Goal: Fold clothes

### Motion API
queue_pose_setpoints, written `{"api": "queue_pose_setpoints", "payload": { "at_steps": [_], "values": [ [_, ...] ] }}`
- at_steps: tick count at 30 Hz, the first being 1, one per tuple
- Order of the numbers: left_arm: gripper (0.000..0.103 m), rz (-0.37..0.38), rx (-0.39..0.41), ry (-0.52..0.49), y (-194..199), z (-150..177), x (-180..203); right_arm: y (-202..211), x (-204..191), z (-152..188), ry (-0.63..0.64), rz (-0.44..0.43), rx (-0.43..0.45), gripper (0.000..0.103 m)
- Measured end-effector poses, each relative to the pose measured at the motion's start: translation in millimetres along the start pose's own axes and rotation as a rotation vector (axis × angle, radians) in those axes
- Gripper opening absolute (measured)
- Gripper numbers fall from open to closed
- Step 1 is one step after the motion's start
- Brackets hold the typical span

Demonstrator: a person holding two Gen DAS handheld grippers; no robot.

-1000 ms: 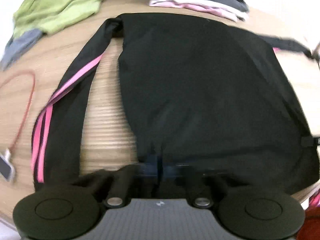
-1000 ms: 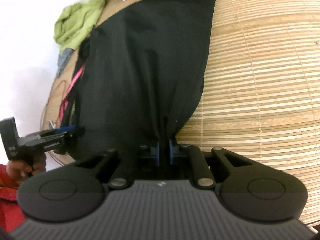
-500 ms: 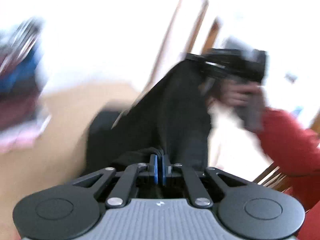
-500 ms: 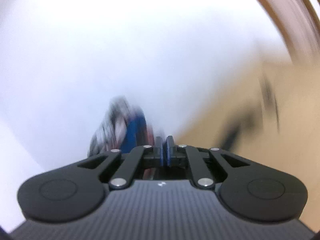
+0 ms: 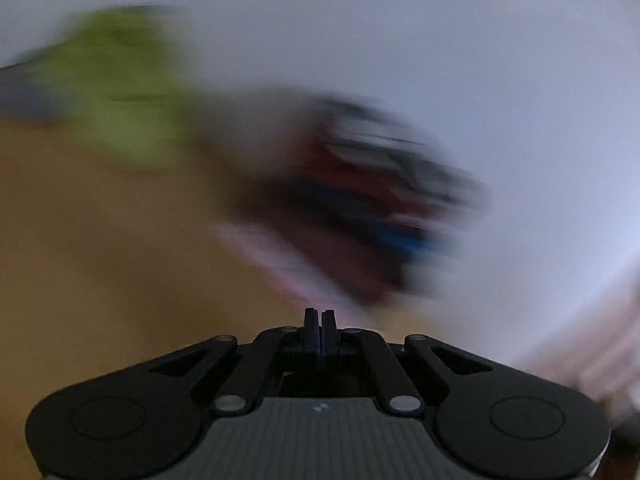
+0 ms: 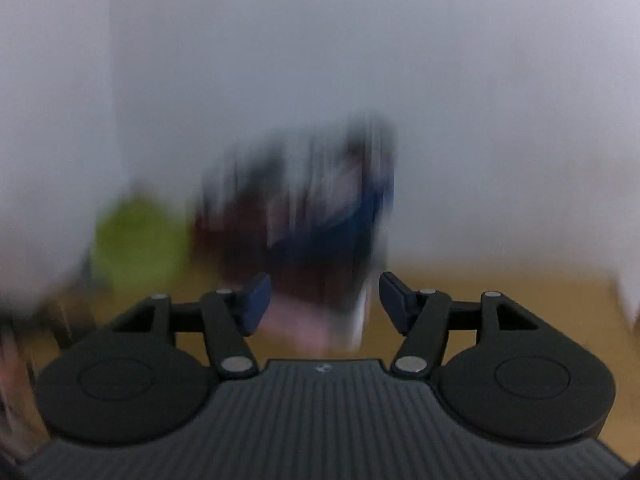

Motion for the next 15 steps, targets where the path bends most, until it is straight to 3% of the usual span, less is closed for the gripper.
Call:
{"api": "queue_pose_setpoints", "payload": {
  "at_steps": [2, 4, 6, 8, 10, 12, 13, 15],
  "values": [
    [0.001, -0.248, -0.019, 0.094, -6, 6, -90, -31, 19, 99, -0.16, 0.096, -0.183, 0.063],
    [0.008, -0.367, -0.022, 0.043, 5, 9, -120, -36, 39, 186, -0.316, 0.215, -0.299, 0.062],
    [0.022, -0.482, -0.024, -0.012, 17, 11, -148, -21, 52, 237, -0.442, 0.275, -0.326, 0.063],
    [0.061, -0.451, 0.034, -0.234, 24, 2, -113, -4, 53, 262, -0.511, 0.273, -0.311, 0.063],
    [0.07, -0.37, 0.055, -0.49, 16, 4, -60, 5, 55, 270, -0.463, 0.226, -0.301, 0.069],
    [0.074, -0.235, 0.019, -0.736, -3, 20, -1, 3, 37, 269, -0.403, 0.098, -0.347, 0.084],
    [0.077, -0.168, 0.003, -0.834, -15, 32, 23, 5, 25, 268, -0.377, 0.034, -0.378, 0.084],
    [0.077, -0.064, -0.021, -1.0, -40, 57, 62, 13, 12, 281, -0.35, -0.016, -0.433, 0.084]
  ]
}}
Point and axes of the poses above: each gripper's, at about its wrist camera, not at the fingertips, and y roughly against the way its jaws point, x to its right, z to its underside, the point moved 7 cm from there along -y, roughly the way its jaws point, and after that the axes turned 8 degrees about -z, right-handed, at the moved point
